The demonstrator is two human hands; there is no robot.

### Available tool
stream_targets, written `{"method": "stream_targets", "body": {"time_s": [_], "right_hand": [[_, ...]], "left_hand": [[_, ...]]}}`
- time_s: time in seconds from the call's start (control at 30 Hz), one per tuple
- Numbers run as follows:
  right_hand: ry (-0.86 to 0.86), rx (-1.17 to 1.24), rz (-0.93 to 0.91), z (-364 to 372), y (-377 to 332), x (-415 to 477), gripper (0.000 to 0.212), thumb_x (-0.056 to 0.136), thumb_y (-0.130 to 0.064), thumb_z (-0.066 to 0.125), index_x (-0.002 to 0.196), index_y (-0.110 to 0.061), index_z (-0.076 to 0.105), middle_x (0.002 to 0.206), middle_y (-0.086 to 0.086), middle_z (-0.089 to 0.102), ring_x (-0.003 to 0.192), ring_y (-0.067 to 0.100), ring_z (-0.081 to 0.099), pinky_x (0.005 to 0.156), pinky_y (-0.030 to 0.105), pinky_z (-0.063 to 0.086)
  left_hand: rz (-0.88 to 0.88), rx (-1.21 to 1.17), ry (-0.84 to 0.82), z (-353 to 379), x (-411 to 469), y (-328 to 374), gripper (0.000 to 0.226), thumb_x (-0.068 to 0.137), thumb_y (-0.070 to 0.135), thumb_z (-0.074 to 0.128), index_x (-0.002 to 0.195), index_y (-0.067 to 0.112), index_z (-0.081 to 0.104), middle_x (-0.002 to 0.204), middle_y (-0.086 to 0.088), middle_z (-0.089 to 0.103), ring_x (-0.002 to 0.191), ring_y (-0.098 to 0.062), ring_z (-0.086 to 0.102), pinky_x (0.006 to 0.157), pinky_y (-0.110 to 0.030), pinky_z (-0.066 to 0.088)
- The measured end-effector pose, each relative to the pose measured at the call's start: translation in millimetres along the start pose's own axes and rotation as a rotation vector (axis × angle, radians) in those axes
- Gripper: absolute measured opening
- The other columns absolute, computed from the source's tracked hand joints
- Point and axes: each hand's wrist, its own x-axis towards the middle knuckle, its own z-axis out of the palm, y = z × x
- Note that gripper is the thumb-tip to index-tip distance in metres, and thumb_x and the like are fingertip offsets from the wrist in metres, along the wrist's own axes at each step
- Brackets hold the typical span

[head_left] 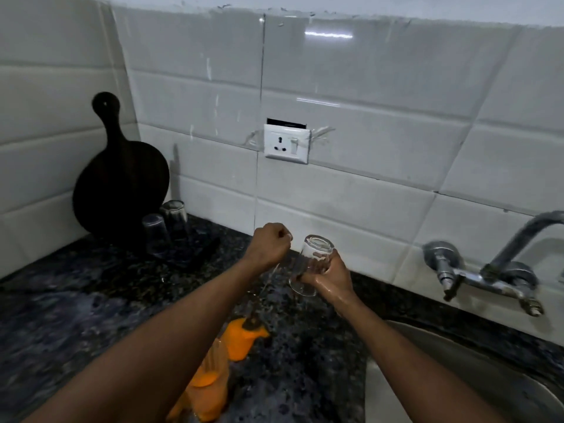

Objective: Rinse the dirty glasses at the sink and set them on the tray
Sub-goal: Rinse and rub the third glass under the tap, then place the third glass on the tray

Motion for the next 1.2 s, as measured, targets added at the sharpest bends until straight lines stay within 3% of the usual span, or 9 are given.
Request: {"method": "stream_targets", "body": {"time_s": [0.2,0.33,0.47,0.57,0.63,0.73,0.9,1.07,1.2], "right_hand": [[-0.052,0.013,-0.003,59,-12,17,0.079,0.055,-0.020,0.095,0.122,-0.018,0.054,0.098,-0.003,0.067,0.091,0.016,0.066,0.080,0.028,0.054],[-0.054,-0.008,-0.011,104,-20,26,0.090,0.039,-0.036,0.096,0.119,-0.021,0.057,0.104,0.001,0.069,0.095,0.019,0.067,0.085,0.037,0.057],[-0.084,-0.037,-0.066,150,-29,32,0.082,0.049,-0.022,0.097,0.120,-0.022,0.057,0.105,-0.003,0.068,0.096,0.015,0.065,0.082,0.024,0.052],[-0.121,-0.042,-0.098,182,-37,36,0.083,0.051,-0.020,0.097,0.122,-0.023,0.054,0.108,-0.007,0.065,0.099,0.012,0.063,0.079,0.016,0.047],[-0.150,-0.032,-0.112,200,-41,40,0.080,0.053,-0.016,0.096,0.119,-0.024,0.052,0.106,-0.009,0.062,0.097,0.010,0.061,0.072,0.004,0.043],[-0.174,-0.040,-0.134,228,-46,48,0.083,0.052,-0.014,0.096,0.122,-0.020,0.052,0.107,-0.008,0.061,0.098,0.009,0.059,0.070,-0.002,0.039],[-0.181,-0.067,-0.161,270,-52,69,0.079,0.052,-0.019,0.096,0.116,-0.025,0.051,0.108,-0.008,0.062,0.099,0.009,0.060,0.083,0.012,0.044],[-0.187,-0.081,-0.192,300,-55,89,0.084,0.051,-0.020,0.096,0.124,-0.020,0.053,0.115,-0.004,0.066,0.101,0.007,0.060,0.084,0.010,0.042],[-0.205,-0.104,-0.220,316,-52,101,0.088,0.049,-0.020,0.097,0.125,-0.022,0.053,0.116,-0.006,0.067,0.103,0.009,0.062,0.094,0.021,0.050]], "left_hand": [[-0.137,0.123,0.058,-43,8,-64,0.017,0.086,0.023,0.060,0.074,0.015,0.070,0.087,-0.007,0.074,0.082,-0.025,0.069,0.079,-0.039,0.058],[-0.260,0.229,0.068,-75,5,-108,0.024,0.084,0.028,0.064,0.063,0.017,0.060,0.086,-0.005,0.073,0.079,-0.025,0.069,0.076,-0.043,0.060],[-0.397,0.379,0.058,-104,-3,-158,0.018,0.083,0.026,0.061,0.079,0.009,0.066,0.091,-0.018,0.070,0.083,-0.035,0.067,0.072,-0.040,0.057],[-0.480,0.462,0.028,-119,-9,-197,0.033,0.086,0.031,0.059,0.104,0.004,0.065,0.110,-0.022,0.066,0.100,-0.039,0.064,0.078,-0.042,0.054],[-0.506,0.573,0.000,-126,-11,-219,0.054,0.088,0.048,0.060,0.125,0.008,0.058,0.133,-0.019,0.056,0.126,-0.037,0.049,0.099,-0.044,0.045],[-0.531,0.686,-0.106,-128,-10,-248,0.109,0.080,0.073,0.057,0.155,0.004,0.019,0.162,-0.018,0.018,0.151,-0.034,0.012,0.120,-0.046,0.017],[-0.585,0.652,-0.236,-119,-9,-272,0.129,0.073,0.082,0.056,0.157,0.000,0.000,0.166,-0.017,-0.002,0.154,-0.030,0.005,0.122,-0.044,0.020],[-0.570,0.651,-0.253,-123,1,-267,0.121,0.073,0.073,0.067,0.156,0.002,0.016,0.165,-0.020,0.008,0.153,-0.032,0.012,0.120,-0.045,0.026],[-0.594,0.670,-0.301,-121,12,-267,0.108,0.072,0.070,0.071,0.152,0.009,0.033,0.164,-0.019,0.015,0.152,-0.034,0.012,0.119,-0.049,0.028]]}}
